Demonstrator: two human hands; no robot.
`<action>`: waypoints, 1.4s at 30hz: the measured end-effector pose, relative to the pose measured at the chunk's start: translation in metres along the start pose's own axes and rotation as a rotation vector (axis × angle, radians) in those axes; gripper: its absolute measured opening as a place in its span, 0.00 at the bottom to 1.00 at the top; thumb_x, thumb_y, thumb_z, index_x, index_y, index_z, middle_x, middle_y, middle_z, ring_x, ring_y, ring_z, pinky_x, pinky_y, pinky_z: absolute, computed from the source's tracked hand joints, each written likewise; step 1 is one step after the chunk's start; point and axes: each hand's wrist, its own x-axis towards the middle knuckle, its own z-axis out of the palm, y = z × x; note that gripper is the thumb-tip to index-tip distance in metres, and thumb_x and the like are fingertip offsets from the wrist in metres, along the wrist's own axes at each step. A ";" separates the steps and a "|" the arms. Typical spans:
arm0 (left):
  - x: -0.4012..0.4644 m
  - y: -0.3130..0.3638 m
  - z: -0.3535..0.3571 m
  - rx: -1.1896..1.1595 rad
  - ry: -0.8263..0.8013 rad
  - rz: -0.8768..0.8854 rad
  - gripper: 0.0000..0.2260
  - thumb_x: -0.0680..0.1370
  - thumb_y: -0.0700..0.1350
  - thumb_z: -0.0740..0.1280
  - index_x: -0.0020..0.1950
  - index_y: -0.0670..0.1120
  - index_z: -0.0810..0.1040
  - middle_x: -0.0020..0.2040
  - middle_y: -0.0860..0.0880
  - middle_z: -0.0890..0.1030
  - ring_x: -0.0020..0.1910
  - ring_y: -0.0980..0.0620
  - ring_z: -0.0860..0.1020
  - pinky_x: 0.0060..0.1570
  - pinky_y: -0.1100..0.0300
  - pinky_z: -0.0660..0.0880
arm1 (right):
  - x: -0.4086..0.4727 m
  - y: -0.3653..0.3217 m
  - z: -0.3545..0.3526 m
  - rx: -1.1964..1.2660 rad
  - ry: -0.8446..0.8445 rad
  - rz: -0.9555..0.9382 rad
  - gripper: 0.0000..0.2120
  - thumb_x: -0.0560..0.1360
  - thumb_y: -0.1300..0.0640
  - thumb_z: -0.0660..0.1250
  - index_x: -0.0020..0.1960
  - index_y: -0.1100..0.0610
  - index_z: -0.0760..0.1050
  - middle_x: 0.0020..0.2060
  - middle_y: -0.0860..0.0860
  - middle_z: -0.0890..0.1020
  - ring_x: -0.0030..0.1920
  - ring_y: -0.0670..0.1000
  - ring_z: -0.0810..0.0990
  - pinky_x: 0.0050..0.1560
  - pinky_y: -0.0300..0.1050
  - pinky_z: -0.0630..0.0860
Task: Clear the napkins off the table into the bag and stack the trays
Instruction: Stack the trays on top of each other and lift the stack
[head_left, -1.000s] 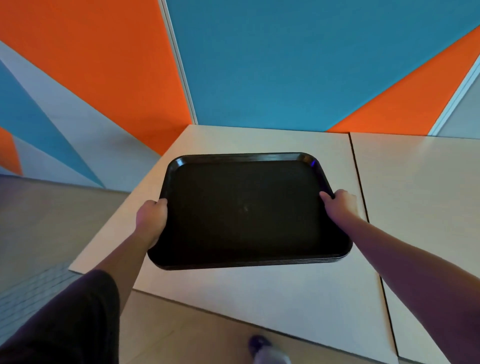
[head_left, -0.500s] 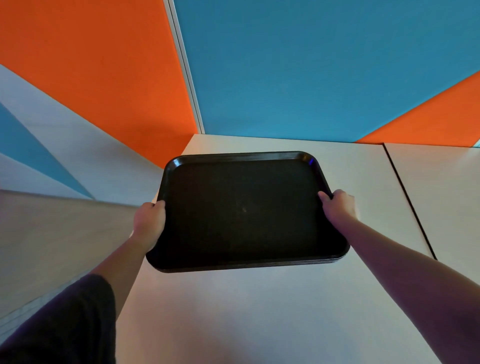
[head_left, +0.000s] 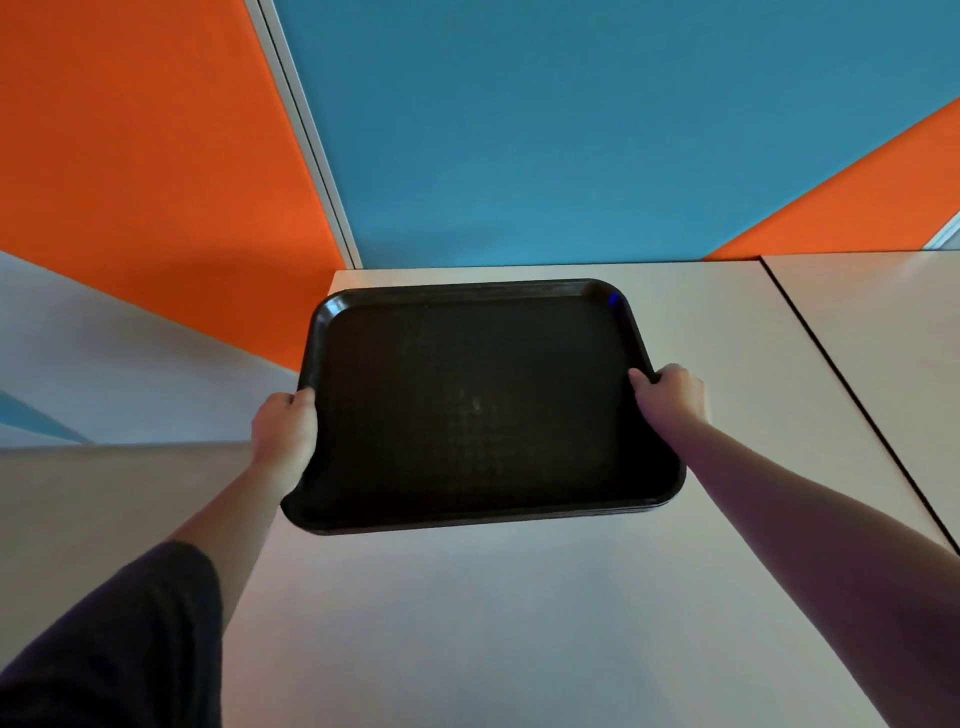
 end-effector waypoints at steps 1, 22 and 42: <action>0.009 -0.002 0.005 -0.005 -0.014 -0.001 0.15 0.77 0.50 0.58 0.44 0.39 0.74 0.42 0.41 0.75 0.43 0.40 0.74 0.41 0.51 0.67 | 0.004 -0.002 0.006 -0.002 -0.002 0.017 0.17 0.75 0.48 0.61 0.47 0.63 0.74 0.42 0.58 0.77 0.39 0.56 0.72 0.39 0.45 0.68; 0.139 -0.017 0.051 0.077 -0.038 0.120 0.14 0.79 0.45 0.55 0.37 0.38 0.69 0.35 0.43 0.73 0.36 0.43 0.71 0.33 0.55 0.62 | 0.040 -0.051 0.100 -0.009 0.083 -0.044 0.06 0.77 0.62 0.54 0.43 0.62 0.66 0.48 0.62 0.72 0.42 0.57 0.68 0.44 0.46 0.64; 0.196 0.012 0.077 0.034 -0.023 0.097 0.14 0.79 0.47 0.54 0.42 0.39 0.71 0.40 0.42 0.74 0.39 0.42 0.72 0.37 0.52 0.65 | 0.099 -0.086 0.114 -0.072 0.156 -0.083 0.05 0.77 0.61 0.55 0.43 0.61 0.65 0.50 0.65 0.74 0.41 0.57 0.68 0.43 0.46 0.64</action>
